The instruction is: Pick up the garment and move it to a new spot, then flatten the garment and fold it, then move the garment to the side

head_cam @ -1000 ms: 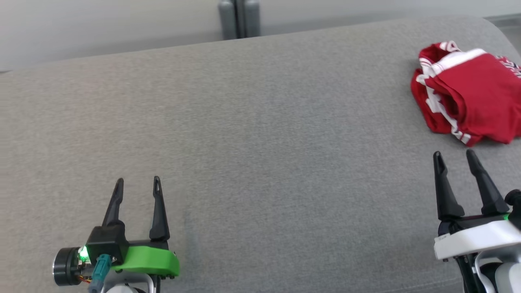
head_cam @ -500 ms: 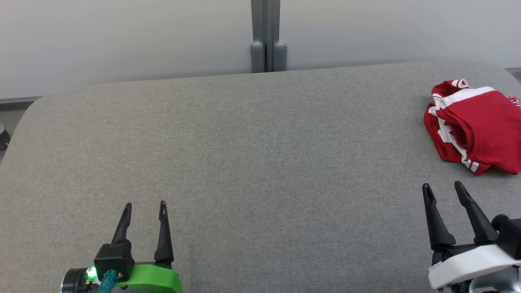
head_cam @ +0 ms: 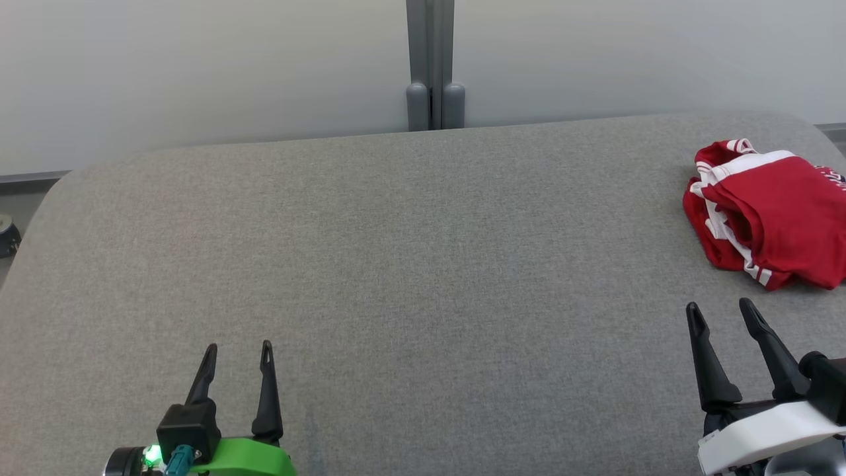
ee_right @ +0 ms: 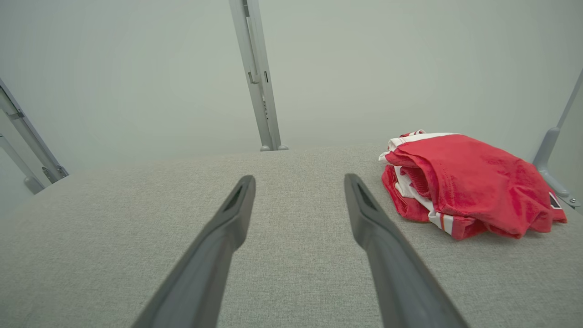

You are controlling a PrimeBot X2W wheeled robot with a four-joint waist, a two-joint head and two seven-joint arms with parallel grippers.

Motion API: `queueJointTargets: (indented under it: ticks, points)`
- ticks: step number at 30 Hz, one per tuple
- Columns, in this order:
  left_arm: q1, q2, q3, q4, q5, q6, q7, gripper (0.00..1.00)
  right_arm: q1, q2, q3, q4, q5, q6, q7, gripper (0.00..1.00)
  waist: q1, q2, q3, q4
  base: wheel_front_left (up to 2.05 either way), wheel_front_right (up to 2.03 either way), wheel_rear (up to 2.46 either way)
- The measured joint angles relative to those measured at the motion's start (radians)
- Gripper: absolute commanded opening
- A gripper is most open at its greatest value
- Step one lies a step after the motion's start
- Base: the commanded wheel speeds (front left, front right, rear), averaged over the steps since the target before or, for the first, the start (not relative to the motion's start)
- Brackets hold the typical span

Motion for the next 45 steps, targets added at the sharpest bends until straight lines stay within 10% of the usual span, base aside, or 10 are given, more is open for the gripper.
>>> queueJointTargets:
  ticks: [17,18,45]
  points:
    - [-0.008,0.000,0.001,0.015,-0.007,-0.004,-0.003,1.00,0.000,0.000,-0.005,-0.009,0.000,0.000,0.004,1.00,0.0000,0.0000,0.007,0.010,0.00,0.00,0.00]
    - [-0.007,-0.002,0.001,0.018,-0.007,-0.004,-0.002,0.00,0.000,0.001,-0.004,-0.005,0.000,0.000,0.004,0.00,0.0000,0.0000,0.008,0.010,0.00,0.00,0.00]
    - [-0.011,-0.036,0.105,0.044,-0.409,-0.090,0.105,0.00,-0.068,0.017,0.004,0.146,0.425,0.000,0.023,0.00,0.0000,0.0000,0.006,0.005,0.00,0.00,0.00]
